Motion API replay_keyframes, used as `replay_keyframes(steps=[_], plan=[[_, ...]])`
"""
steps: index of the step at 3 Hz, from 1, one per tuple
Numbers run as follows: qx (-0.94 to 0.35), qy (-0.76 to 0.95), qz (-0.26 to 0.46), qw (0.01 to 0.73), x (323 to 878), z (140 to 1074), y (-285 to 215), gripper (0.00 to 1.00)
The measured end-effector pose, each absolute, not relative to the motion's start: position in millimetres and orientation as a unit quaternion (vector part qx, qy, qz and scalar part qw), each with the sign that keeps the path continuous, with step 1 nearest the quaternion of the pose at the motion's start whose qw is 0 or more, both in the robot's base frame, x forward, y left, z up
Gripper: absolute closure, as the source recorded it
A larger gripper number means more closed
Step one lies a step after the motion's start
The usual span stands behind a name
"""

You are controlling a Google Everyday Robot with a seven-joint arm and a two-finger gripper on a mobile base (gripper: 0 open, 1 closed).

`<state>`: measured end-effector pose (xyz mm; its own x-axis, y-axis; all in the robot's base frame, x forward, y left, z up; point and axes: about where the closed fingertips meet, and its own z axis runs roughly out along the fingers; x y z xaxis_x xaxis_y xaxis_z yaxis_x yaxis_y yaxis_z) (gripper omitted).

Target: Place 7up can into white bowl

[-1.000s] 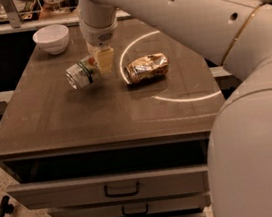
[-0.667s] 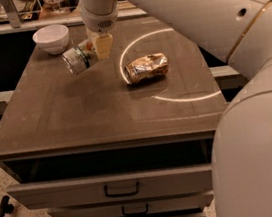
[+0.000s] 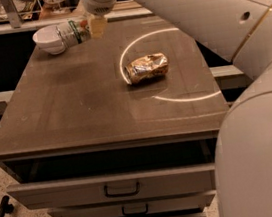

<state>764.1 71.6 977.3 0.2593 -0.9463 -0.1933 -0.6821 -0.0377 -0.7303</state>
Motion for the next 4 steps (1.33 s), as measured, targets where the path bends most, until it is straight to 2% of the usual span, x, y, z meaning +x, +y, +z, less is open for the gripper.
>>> replay_keyframes(steps=[2,4], plan=[[-0.605,0.611,-0.237,0.453,831.7,1022.2,84.3,1.0],[-0.613,0.596,-0.241,0.46,848.9,1012.9,105.6,1.0]])
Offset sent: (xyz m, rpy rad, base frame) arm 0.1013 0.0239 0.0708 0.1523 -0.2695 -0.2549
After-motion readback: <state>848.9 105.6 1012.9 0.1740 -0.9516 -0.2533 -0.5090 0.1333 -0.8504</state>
